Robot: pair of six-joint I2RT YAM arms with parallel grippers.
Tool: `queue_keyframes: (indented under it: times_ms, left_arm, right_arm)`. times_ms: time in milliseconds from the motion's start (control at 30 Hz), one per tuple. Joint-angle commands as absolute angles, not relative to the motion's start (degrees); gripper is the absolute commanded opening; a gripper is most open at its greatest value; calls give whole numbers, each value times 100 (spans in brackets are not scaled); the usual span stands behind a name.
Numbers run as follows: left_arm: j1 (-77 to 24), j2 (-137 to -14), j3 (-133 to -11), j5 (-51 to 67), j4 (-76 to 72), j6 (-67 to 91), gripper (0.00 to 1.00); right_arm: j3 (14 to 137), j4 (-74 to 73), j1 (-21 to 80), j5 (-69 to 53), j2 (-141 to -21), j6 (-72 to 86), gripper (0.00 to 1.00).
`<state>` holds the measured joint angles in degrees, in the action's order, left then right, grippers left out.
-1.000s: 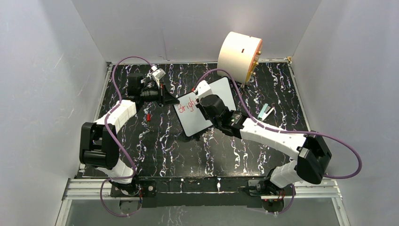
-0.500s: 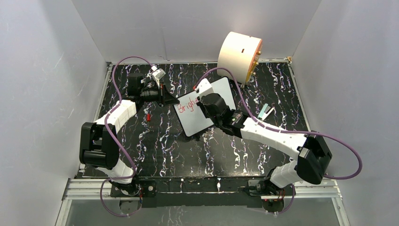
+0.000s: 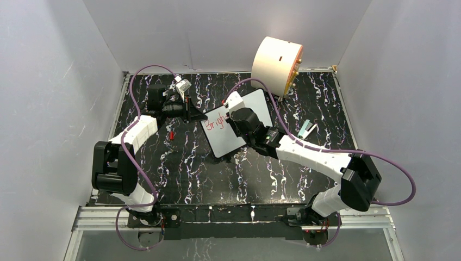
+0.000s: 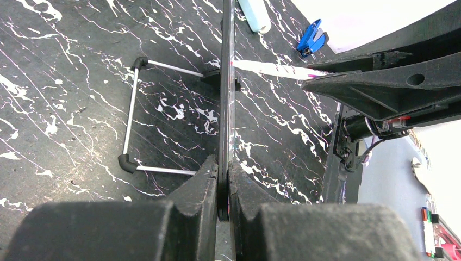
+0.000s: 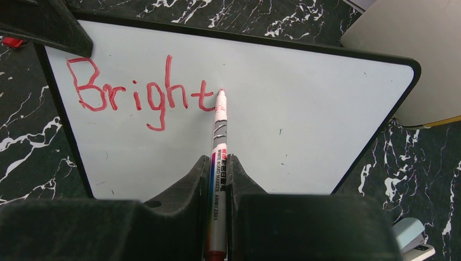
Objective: Write a sentence on the whiteboard
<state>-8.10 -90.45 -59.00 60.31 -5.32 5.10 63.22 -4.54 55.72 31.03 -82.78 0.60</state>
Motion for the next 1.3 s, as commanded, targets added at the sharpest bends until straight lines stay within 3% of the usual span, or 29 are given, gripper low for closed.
queue_keyframes:
  times_ms: [0,1267]
  left_arm:
    - [-931,-9176,-5862,5843,-53,316,0]
    - [-940,-9191,-5862,5836,-53,319,0]
  right_arm:
    - [6557,-413,5524,3084,-8298,9,0]
    - [6285,-616,5523,3020,-8048,227,0]
